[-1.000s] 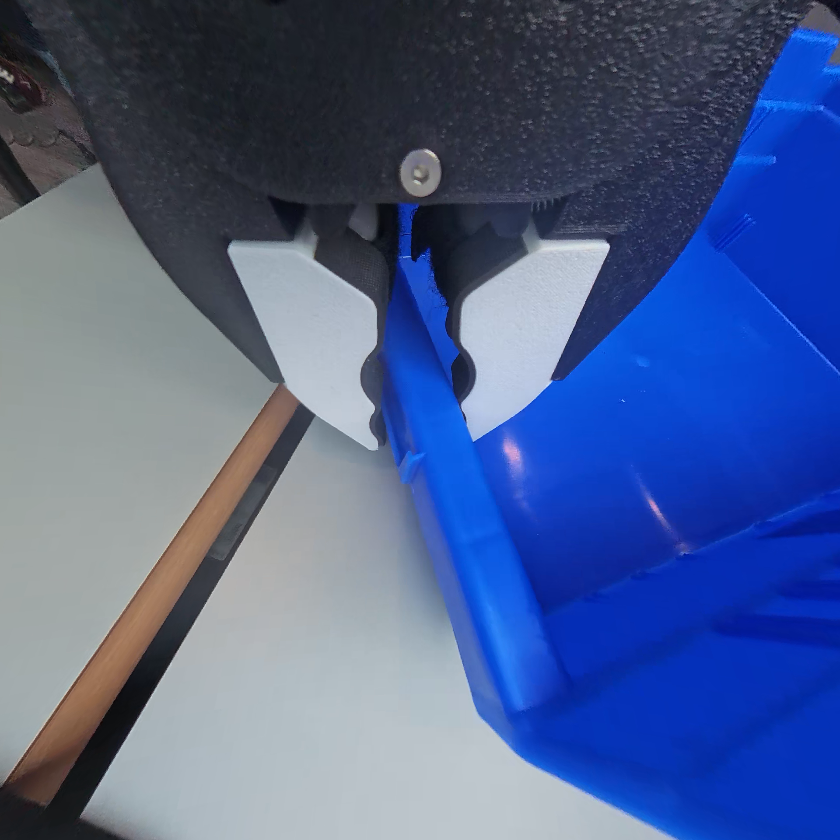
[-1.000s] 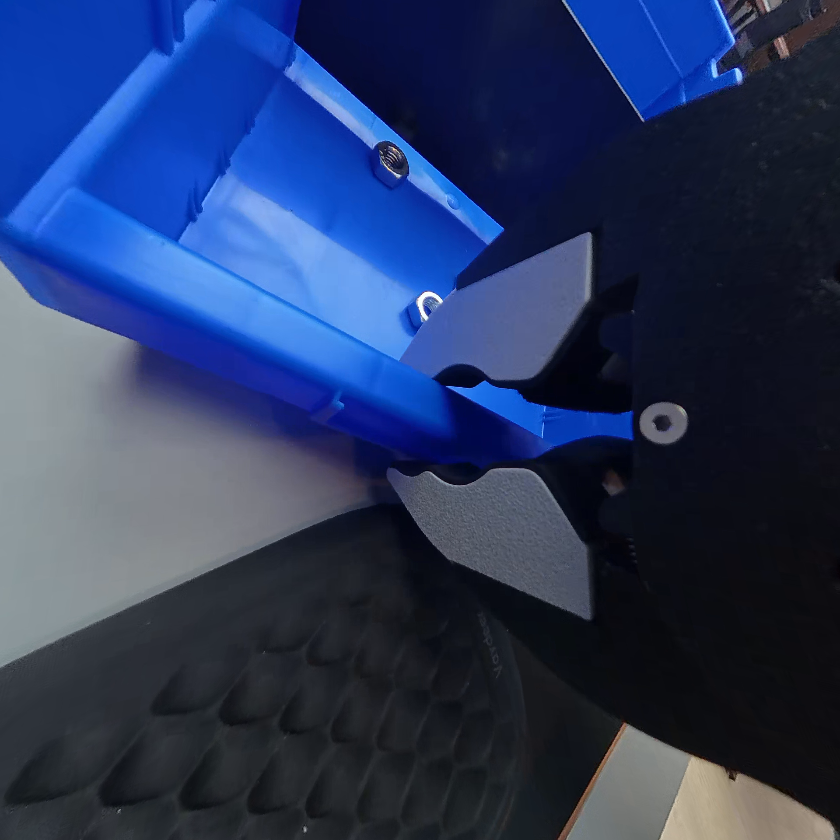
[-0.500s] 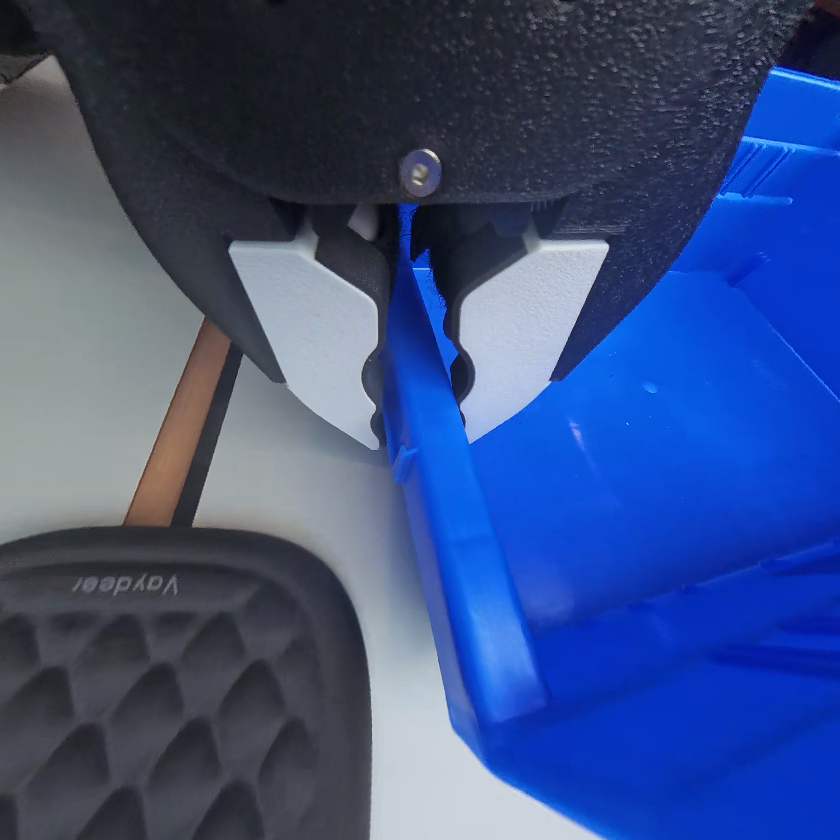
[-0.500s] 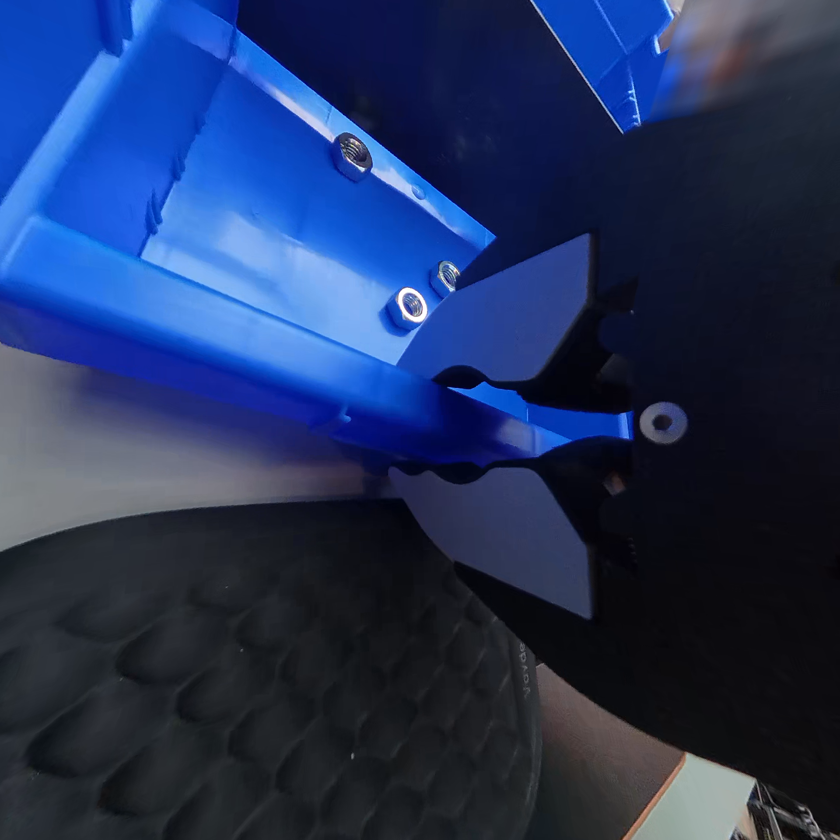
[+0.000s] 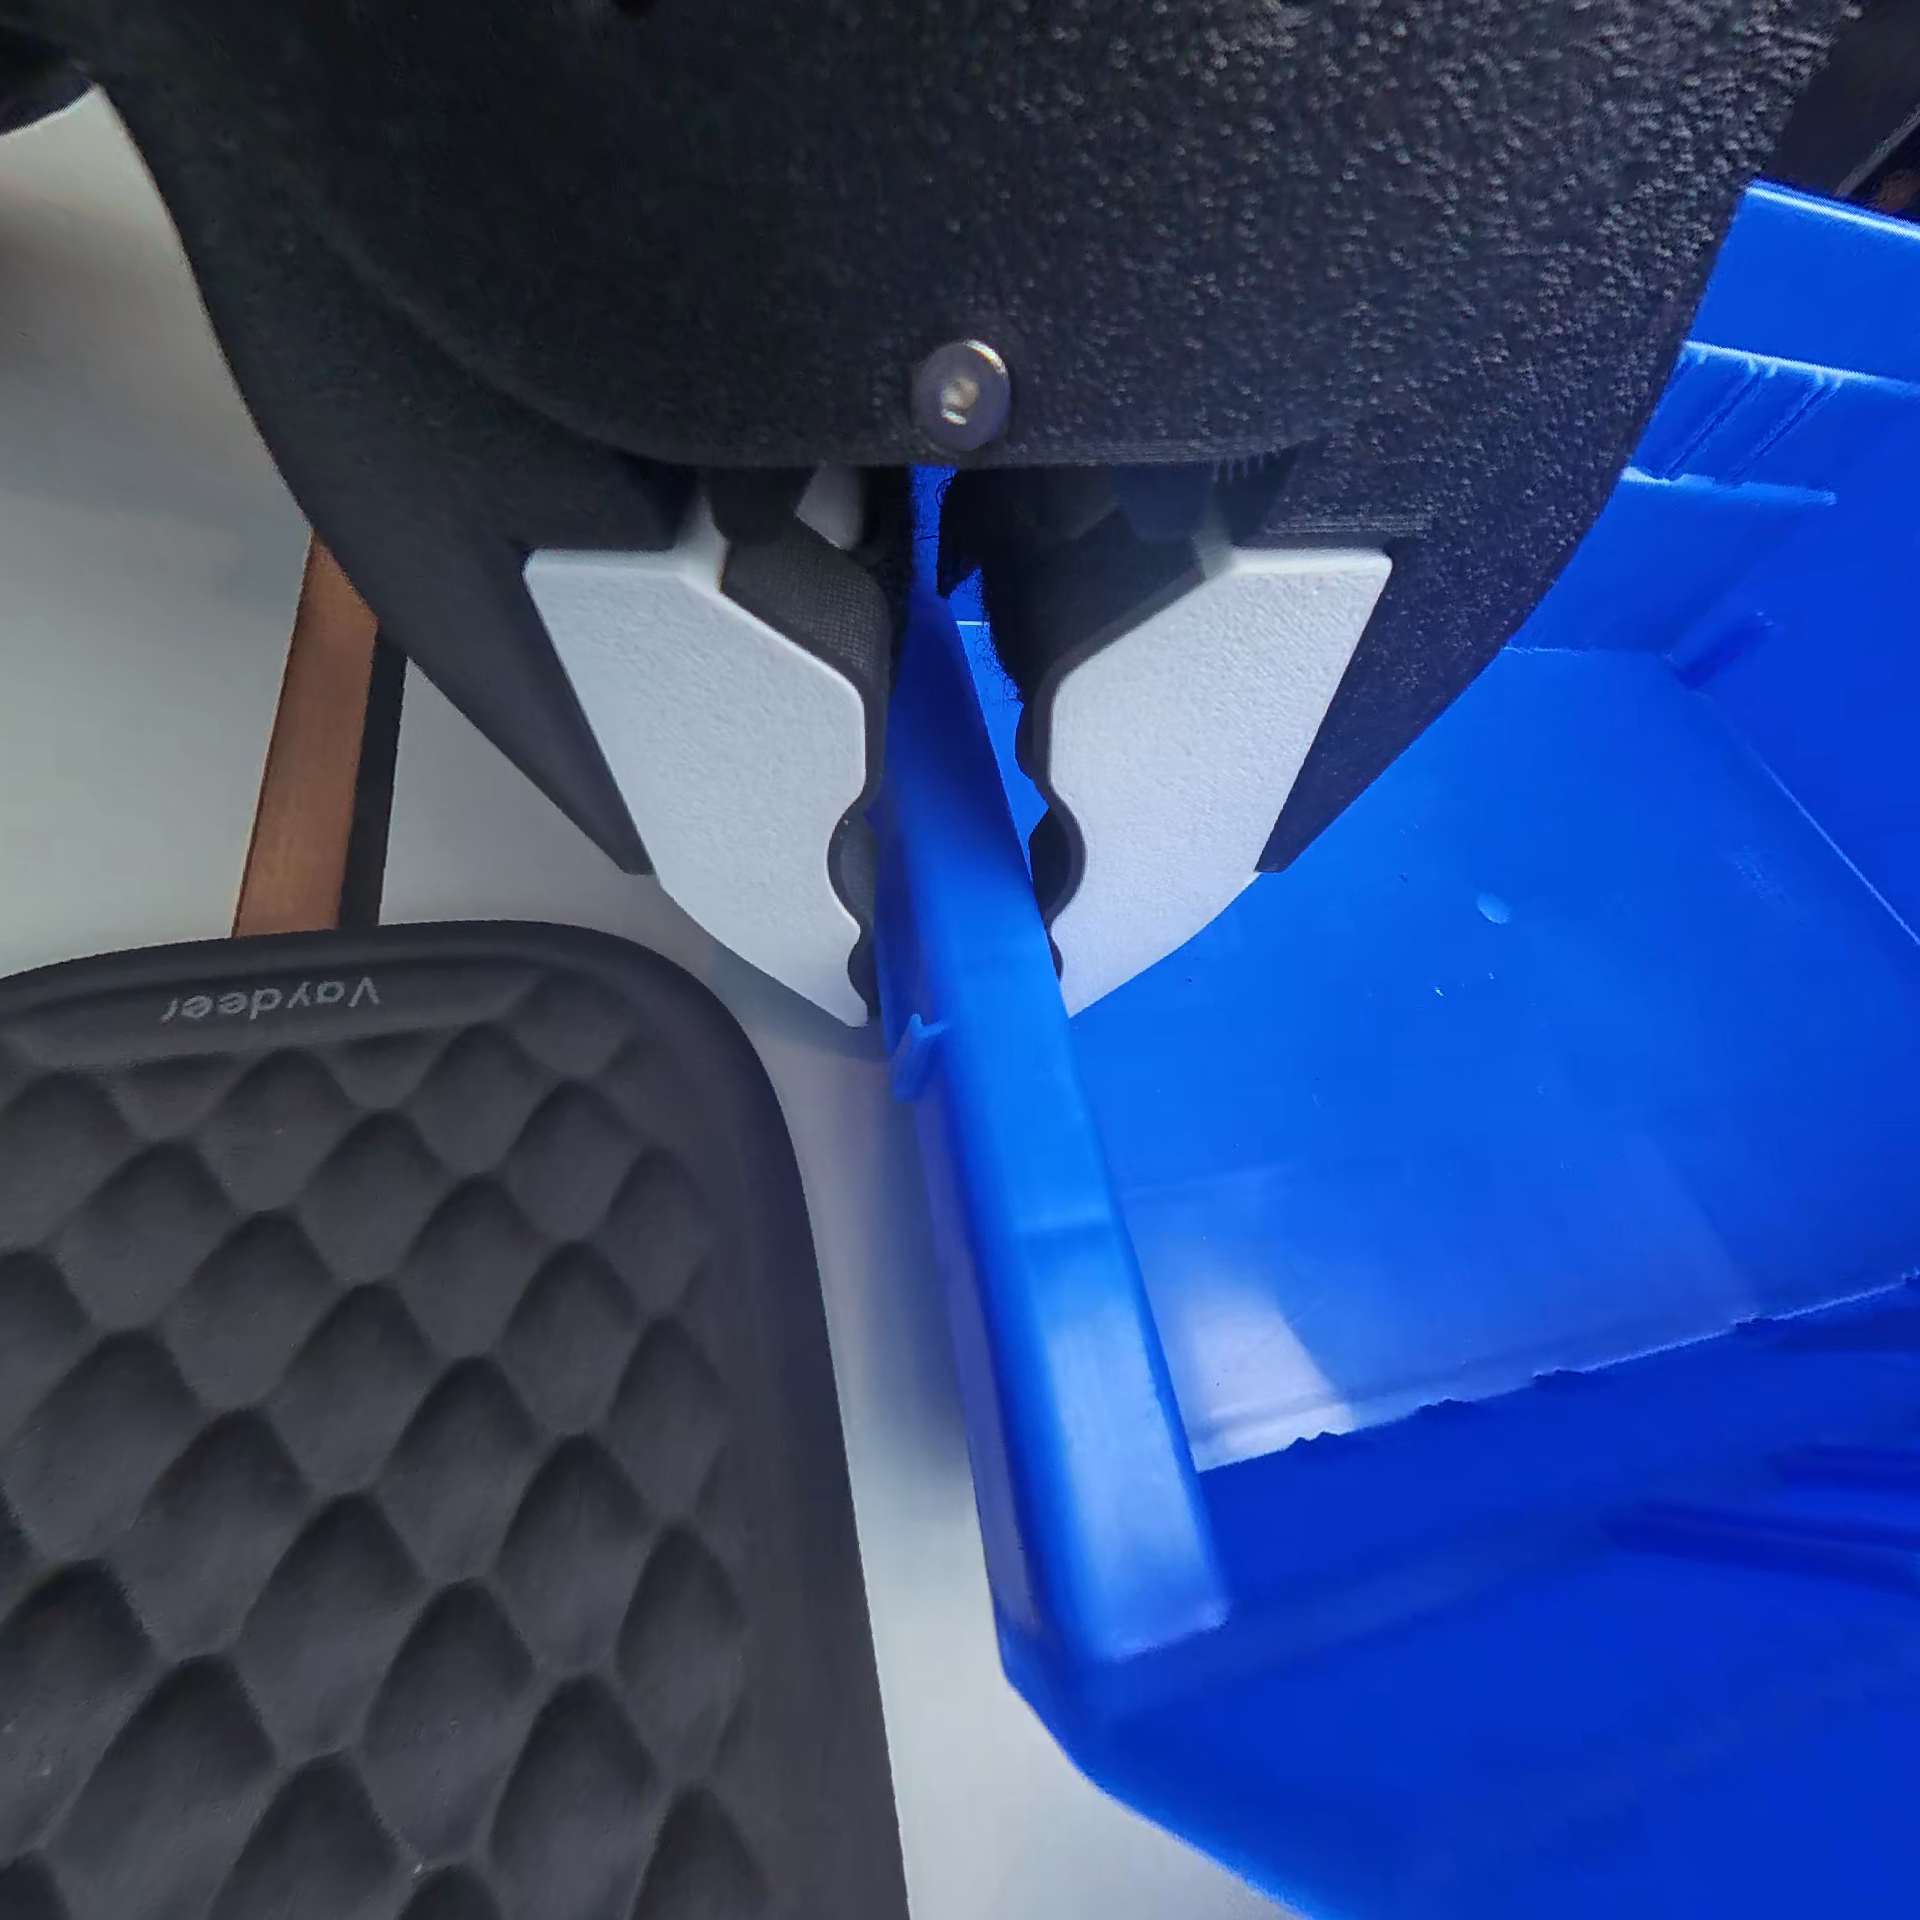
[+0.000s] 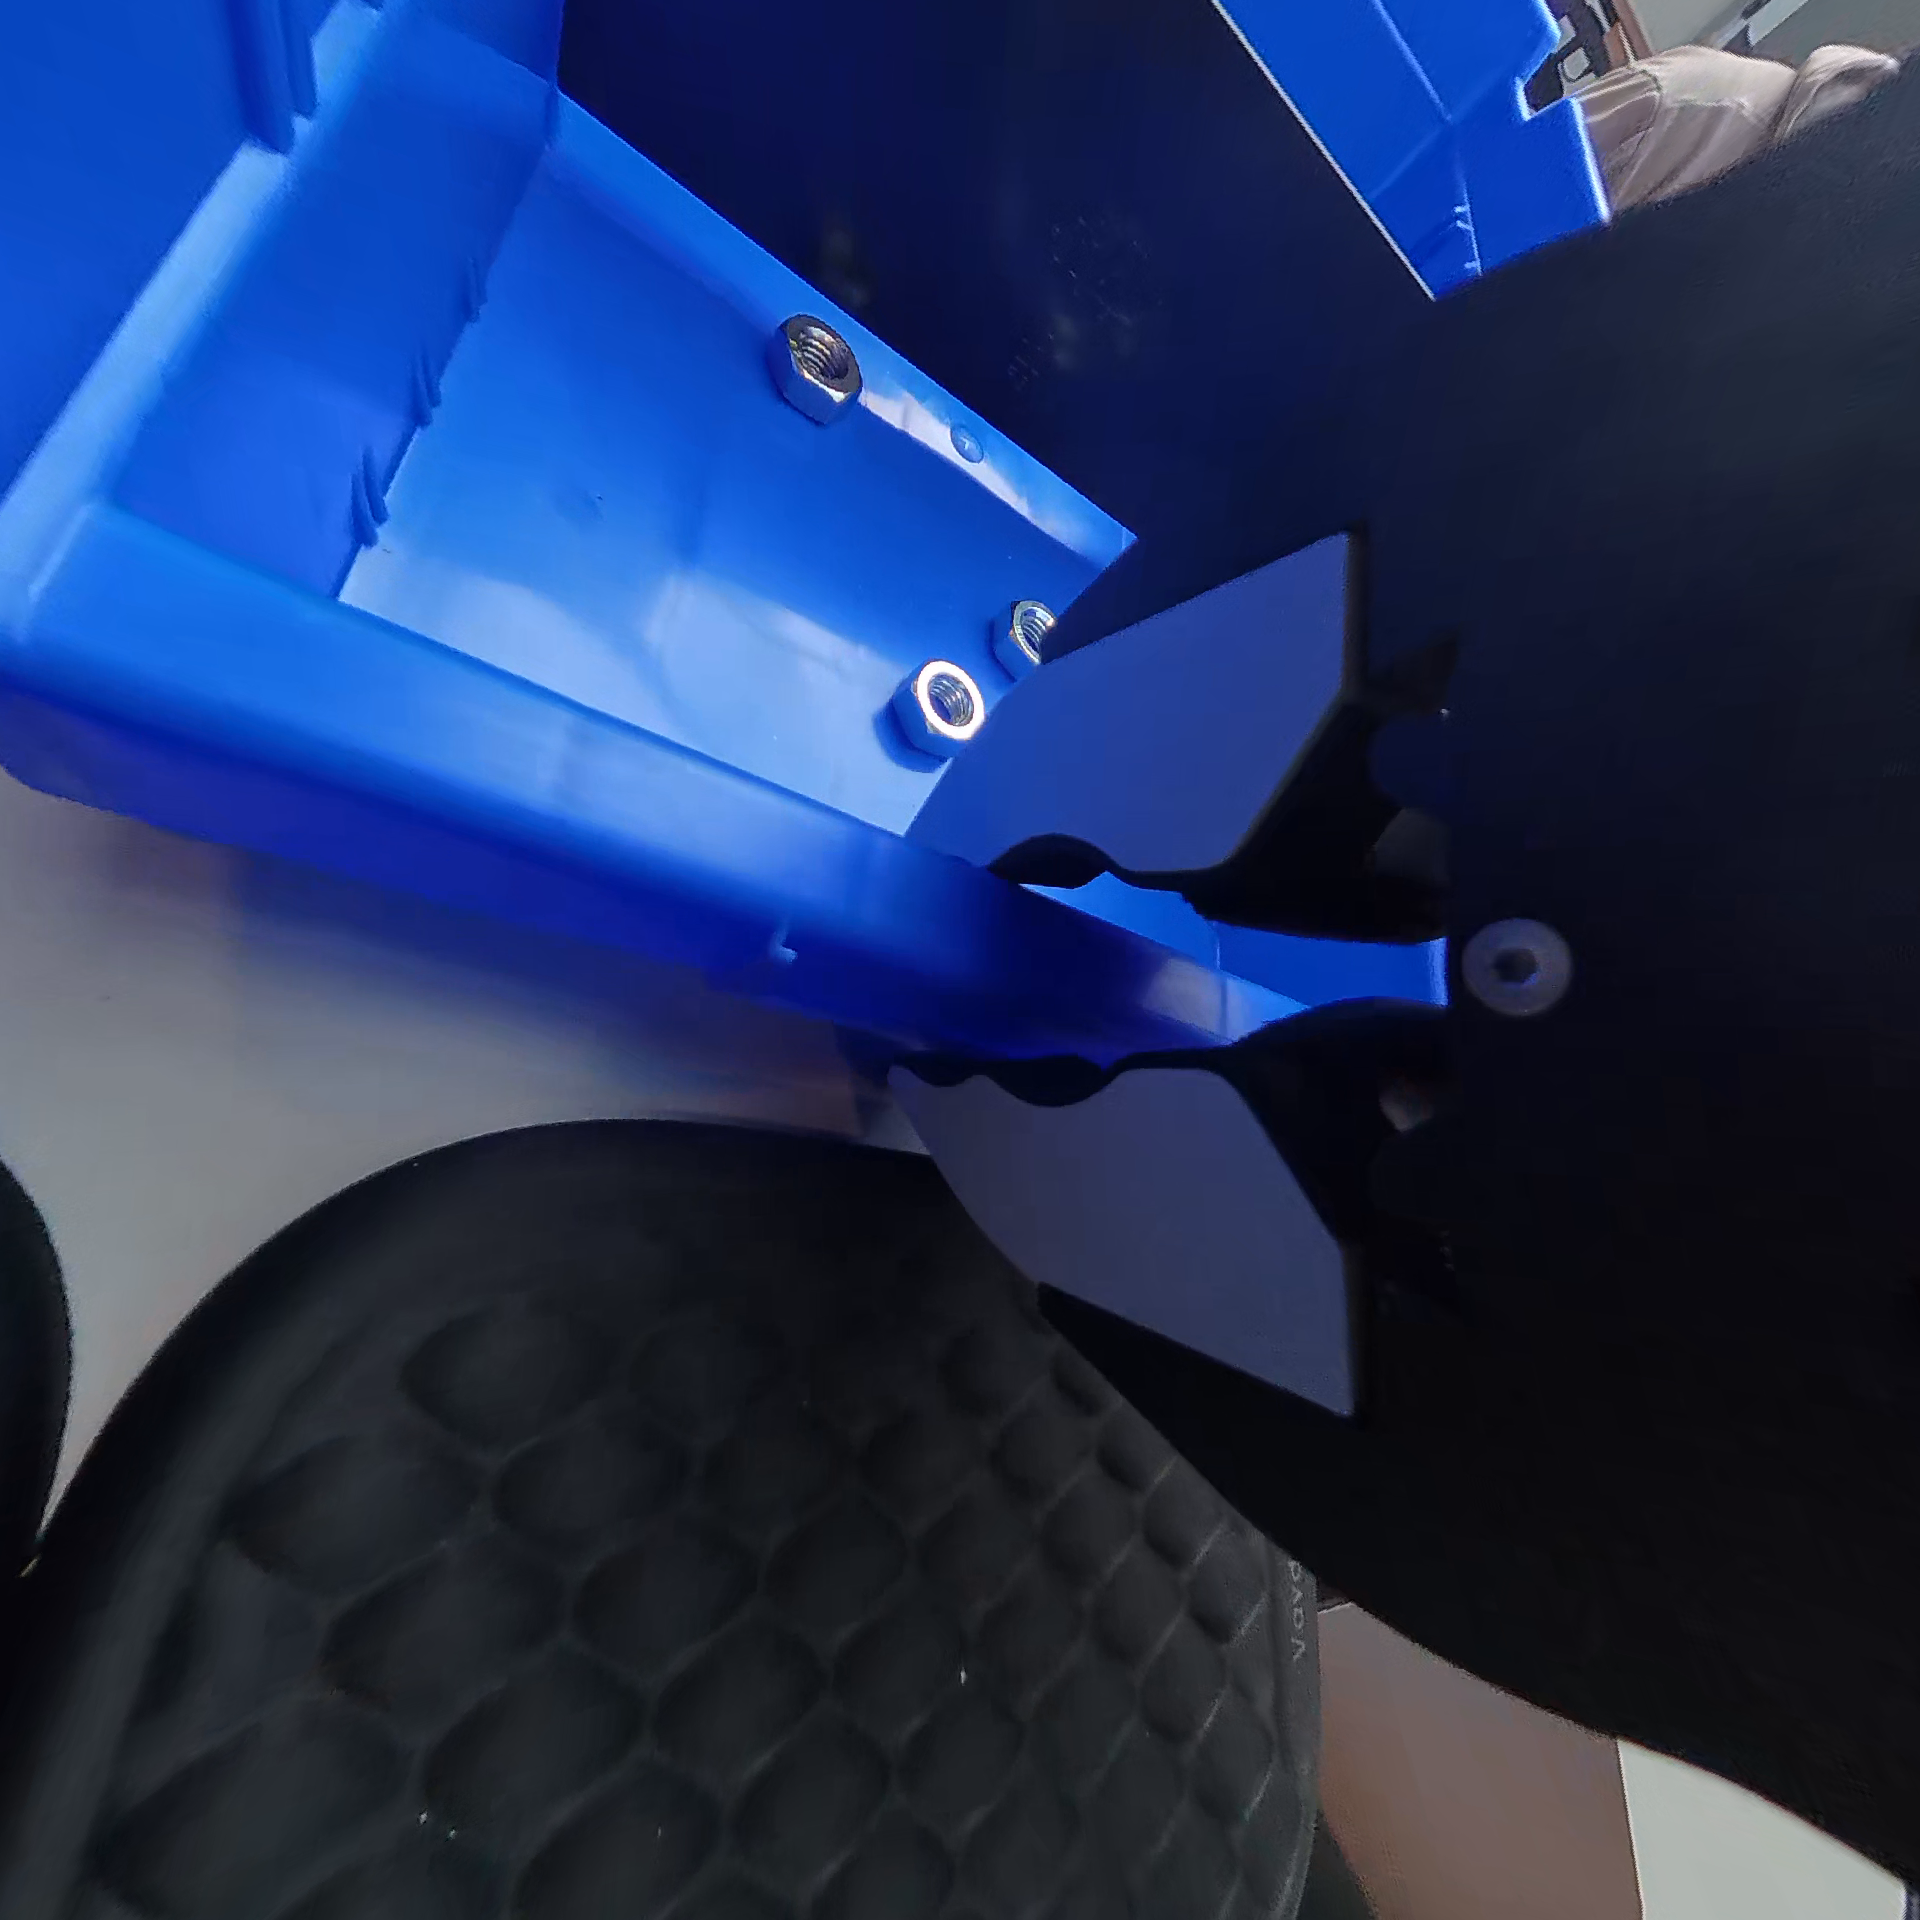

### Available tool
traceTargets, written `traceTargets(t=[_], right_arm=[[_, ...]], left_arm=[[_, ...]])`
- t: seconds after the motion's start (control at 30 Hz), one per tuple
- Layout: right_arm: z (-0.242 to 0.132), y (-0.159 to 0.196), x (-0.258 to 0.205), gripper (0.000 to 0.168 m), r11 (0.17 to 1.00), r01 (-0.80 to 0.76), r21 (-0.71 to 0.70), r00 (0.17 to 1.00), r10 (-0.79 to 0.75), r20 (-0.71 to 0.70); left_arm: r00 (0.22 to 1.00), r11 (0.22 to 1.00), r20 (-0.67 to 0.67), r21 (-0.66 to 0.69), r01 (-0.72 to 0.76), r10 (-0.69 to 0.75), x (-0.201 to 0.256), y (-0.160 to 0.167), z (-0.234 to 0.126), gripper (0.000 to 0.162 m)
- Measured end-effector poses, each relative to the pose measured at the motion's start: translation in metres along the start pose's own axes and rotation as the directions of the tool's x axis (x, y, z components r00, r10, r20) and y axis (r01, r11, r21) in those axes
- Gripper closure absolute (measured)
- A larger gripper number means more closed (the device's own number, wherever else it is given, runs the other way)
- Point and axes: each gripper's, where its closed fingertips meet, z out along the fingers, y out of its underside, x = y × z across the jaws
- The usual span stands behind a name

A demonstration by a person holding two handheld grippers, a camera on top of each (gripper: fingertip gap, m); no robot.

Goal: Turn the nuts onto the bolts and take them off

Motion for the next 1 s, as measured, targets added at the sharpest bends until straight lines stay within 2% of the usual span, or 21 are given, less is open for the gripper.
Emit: traceTargets(t=[0.2, 0.3, 0.37, 0.43, 0.53, 0.6, 0.67, 0.73, 0.8, 0.87, 0.9, 0.97, 1.0], right_arm=[[-0.001, -0.002, 0.001, 0.140, 0.999, -0.031, 0.025, 0.999, 0.031, -0.005], [-0.010, 0.000, 0.005, 0.123, 0.982, -0.158, 0.101, 0.985, 0.165, -0.060], [-0.029, -0.002, 0.008, 0.116, 0.924, -0.295, 0.241, 0.946, 0.318, -0.061], [-0.057, -0.008, 0.011, 0.111, 0.807, -0.397, 0.436, 0.891, 0.453, -0.027], [-0.101, -0.004, 0.020, 0.100, 0.549, -0.498, 0.671, 0.757, 0.653, 0.028], [-0.128, 0.005, 0.026, 0.094, 0.343, -0.492, 0.800, 0.647, 0.759, 0.072], [-0.149, 0.022, 0.029, 0.086, 0.157, -0.440, 0.884, 0.523, 0.845, 0.110], [-0.158, 0.043, 0.027, 0.085, 0.021, -0.379, 0.925, 0.379, 0.915, 0.134], [-0.153, 0.063, 0.020, 0.085, -0.023, -0.350, 0.936, 0.256, 0.959, 0.119], [-0.144, 0.075, 0.010, 0.083, -0.028, -0.347, 0.937, 0.182, 0.978, 0.097], [-0.140, 0.080, 0.005, 0.084, -0.031, -0.356, 0.934, 0.151, 0.984, 0.090], [-0.136, 0.082, -0.004, 0.081, -0.049, -0.356, 0.933, 0.135, 0.986, 0.103], [-0.136, 0.080, -0.007, 0.076, -0.055, -0.346, 0.937, 0.147, 0.983, 0.112]], left_arm=[[1.000, 1.000, 0.014, 0.001, 0.018, -0.018, -0.003, -0.001, 0.000, 0.135], [0.986, 0.991, 0.095, 0.017, 0.135, -0.136, -0.009, 0.002, -0.010, 0.108], [0.941, 0.951, 0.173, 0.158, 0.265, -0.290, -0.019, -0.007, -0.029, 0.097], [0.856, 0.842, 0.200, 0.383, 0.379, -0.477, -0.028, -0.026, -0.056, 0.090], [0.704, 0.571, 0.127, 0.691, 0.442, -0.698, -0.035, -0.061, -0.100, 0.086], [0.632, 0.414, 0.055, 0.798, 0.437, -0.773, -0.034, -0.086, -0.118, 0.084], [0.580, 0.308, 0.008, 0.854, 0.420, -0.815, -0.033, -0.109, -0.127, 0.083], [0.542, 0.208, -0.060, 0.883, 0.420, -0.838, -0.031, -0.134, -0.129, 0.086], [0.511, 0.145, -0.119, 0.883, 0.447, -0.851, -0.030, -0.154, -0.119, 0.088], [0.489, 0.090, -0.168, 0.883, 0.461, -0.856, -0.029, -0.167, -0.109, 0.098], [0.484, 0.062, -0.196, 0.883, 0.465, -0.853, -0.028, -0.172, -0.106, 0.098], [0.472, 0.022, -0.248, 0.868, 0.496, -0.846, -0.024, -0.178, -0.101, 0.083], [0.460, -0.004, -0.268, 0.867, 0.498, -0.847, -0.023, -0.179, -0.103, 0.068]])
